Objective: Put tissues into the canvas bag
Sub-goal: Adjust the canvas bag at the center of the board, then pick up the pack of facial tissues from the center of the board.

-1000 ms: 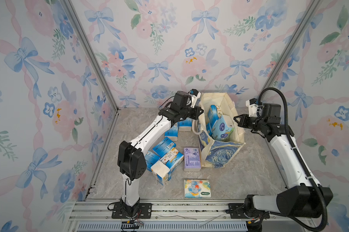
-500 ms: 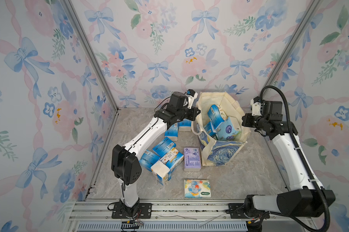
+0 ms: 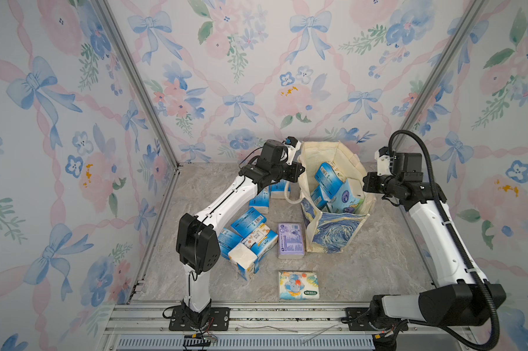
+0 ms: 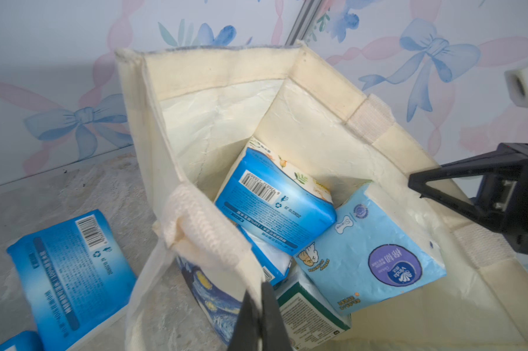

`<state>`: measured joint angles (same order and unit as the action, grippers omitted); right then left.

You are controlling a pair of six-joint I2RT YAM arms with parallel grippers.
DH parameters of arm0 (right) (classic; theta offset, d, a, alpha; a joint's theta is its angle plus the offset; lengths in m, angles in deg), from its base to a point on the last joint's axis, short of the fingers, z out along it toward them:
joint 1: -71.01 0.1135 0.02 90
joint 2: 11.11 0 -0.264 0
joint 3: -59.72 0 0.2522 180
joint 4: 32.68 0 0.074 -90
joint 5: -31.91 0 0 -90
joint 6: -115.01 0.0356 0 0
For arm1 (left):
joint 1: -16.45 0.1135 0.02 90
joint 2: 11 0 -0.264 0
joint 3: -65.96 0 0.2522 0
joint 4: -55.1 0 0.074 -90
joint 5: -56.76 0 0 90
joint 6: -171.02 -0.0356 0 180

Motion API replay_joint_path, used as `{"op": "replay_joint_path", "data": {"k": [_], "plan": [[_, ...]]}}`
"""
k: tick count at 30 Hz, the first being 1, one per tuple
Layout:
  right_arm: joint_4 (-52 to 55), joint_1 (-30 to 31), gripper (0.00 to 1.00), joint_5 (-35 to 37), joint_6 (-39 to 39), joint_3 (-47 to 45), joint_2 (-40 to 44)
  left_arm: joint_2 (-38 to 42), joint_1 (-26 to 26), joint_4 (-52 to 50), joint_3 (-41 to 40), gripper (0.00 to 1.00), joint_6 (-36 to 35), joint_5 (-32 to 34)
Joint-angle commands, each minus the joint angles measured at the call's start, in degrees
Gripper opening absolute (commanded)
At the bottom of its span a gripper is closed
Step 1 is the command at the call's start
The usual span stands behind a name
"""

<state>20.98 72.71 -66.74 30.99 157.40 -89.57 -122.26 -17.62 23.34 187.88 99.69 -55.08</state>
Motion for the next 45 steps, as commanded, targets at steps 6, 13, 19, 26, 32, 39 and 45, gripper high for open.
{"op": "replay_joint_path", "data": {"k": [6,13,19,26,32,39,45], "plan": [[-4.5,1.4,0.08,-5.3,1.0,1.8,-3.0,-1.6,-0.1,2.0,1.6,0.03,1.0,-2.6],[-5.1,1.2,0.28,-3.6,0.5,0.6,-1.0,-0.6,0.5,2.1,-1.4,0.05,1.6,-2.9],[-8.3,1.1,0.51,-4.2,1.2,-1.7,3.9,0.6,0.4,2.1,-2.6,0.08,1.5,-0.6],[-11.1,5.2,0.57,-8.0,-1.0,-4.3,11.7,0.9,0.9,2.1,-2.3,0.09,1.3,0.3],[-8.6,18.2,0.59,-9.5,-6.8,-7.2,16.7,0.8,0.9,2.1,-1.9,0.09,2.0,0.9],[-12.1,34.7,0.60,-10.8,-9.4,-17.7,19.3,0.9,0.9,2.1,-2.9,0.09,2.1,1.5],[-17.9,50.2,0.62,-7.2,-9.0,-22.6,14.4,0.7,1.0,2.1,-2.7,0.09,2.0,1.6]]}}
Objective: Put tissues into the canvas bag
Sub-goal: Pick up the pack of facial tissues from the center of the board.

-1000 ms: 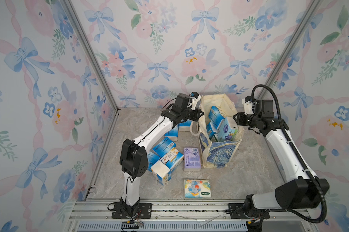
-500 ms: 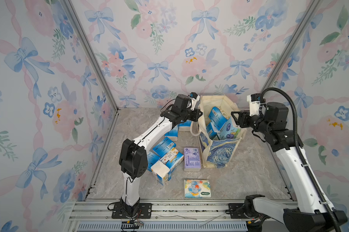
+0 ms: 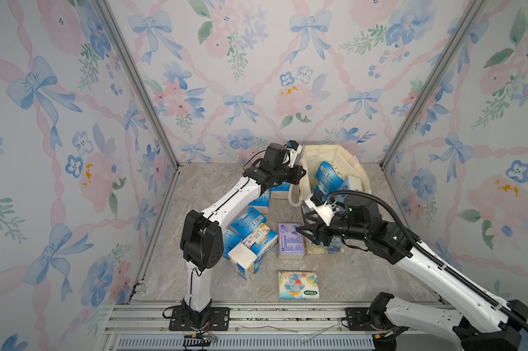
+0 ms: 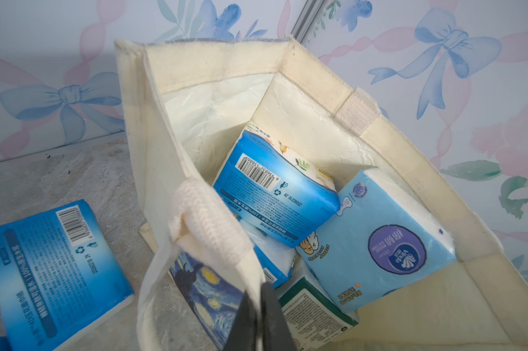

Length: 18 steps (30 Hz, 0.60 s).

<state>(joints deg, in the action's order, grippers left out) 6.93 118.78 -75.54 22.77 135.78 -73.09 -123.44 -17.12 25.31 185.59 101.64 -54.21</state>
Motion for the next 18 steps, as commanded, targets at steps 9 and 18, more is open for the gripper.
{"op": "replay_joint_path", "data": {"k": [9,18], "plan": [[-11.4,16.5,0.70,8.4,0.2,-0.7,-16.4,1.7,0.4,0.1,-0.2,0.09,-0.2,0.0],[-11.9,19.7,0.87,6.5,-0.1,4.0,-26.4,1.8,0.5,0.1,-0.1,0.09,-0.5,-0.3]]}}
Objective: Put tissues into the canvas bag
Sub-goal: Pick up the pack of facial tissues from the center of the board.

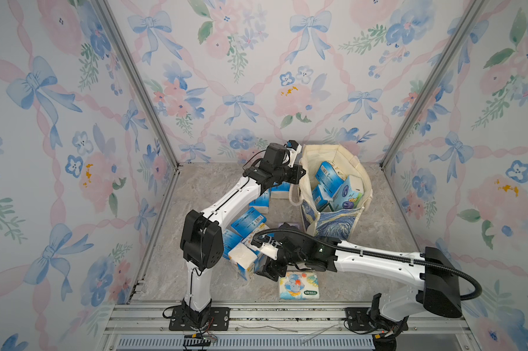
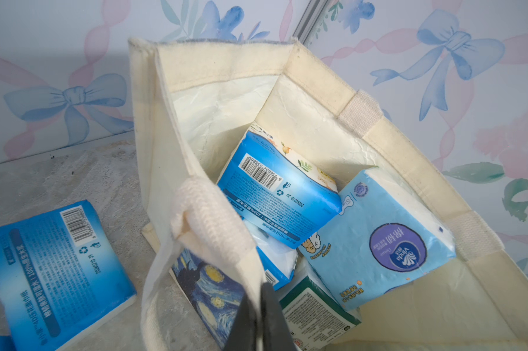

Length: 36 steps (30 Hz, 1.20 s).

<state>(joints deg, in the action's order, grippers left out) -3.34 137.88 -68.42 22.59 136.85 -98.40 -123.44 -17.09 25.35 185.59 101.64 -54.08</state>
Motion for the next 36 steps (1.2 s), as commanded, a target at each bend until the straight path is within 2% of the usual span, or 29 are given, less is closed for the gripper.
{"op": "replay_joint_path", "data": {"k": [1,4,6,22,36], "plan": [[-1.9,0.8,0.90,-0.9,0.2,3.2,-1.5,1.7,0.6,0.1,-0.1,0.09,-0.5,-0.4],[-3.5,0.8,1.00,-1.5,1.1,3.4,-2.6,1.5,0.6,0.1,-0.1,0.09,-0.5,-0.7],[-3.4,0.8,0.97,-1.4,1.6,4.1,-3.5,1.3,0.7,0.1,-0.1,0.09,-0.5,-0.8],[2.5,1.3,0.97,2.6,7.3,12.6,-12.7,1.1,1.5,0.1,-0.4,0.09,-0.6,-1.4],[7.5,2.8,0.97,4.6,7.3,17.3,-17.8,0.6,1.6,0.1,-0.4,0.09,-0.6,-1.8]]}}
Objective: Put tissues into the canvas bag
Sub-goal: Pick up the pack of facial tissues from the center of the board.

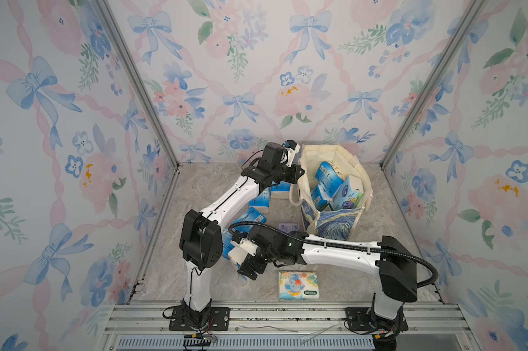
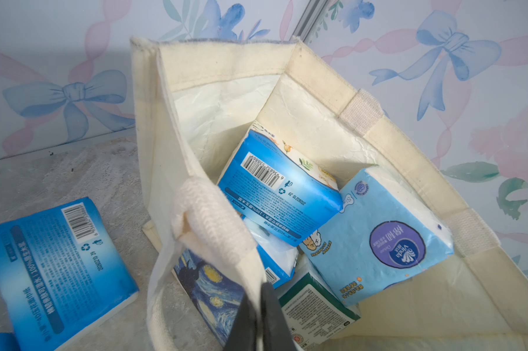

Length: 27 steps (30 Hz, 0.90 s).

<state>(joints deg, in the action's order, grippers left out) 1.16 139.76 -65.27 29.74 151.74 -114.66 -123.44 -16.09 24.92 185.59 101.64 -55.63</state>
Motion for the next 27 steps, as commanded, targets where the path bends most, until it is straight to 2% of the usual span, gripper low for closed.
{"op": "replay_joint_path", "data": {"k": [1,9,19,27], "plan": [[3.4,1.0,0.96,2.0,0.3,2.8,-2.0,0.6,0.7,0.5,-0.4,0.09,-0.7,-0.3],[4.9,1.1,1.00,5.5,1.7,5.2,-4.9,0.9,0.6,0.5,-0.7,0.09,-0.7,-0.4],[4.4,1.1,0.63,7.0,1.3,4.7,-4.0,1.3,0.9,0.5,-1.3,0.09,-0.8,-0.1],[4.0,0.7,0.54,8.2,-1.8,0.4,8.2,1.3,1.0,0.5,-1.2,0.09,-0.8,0.0]]}}
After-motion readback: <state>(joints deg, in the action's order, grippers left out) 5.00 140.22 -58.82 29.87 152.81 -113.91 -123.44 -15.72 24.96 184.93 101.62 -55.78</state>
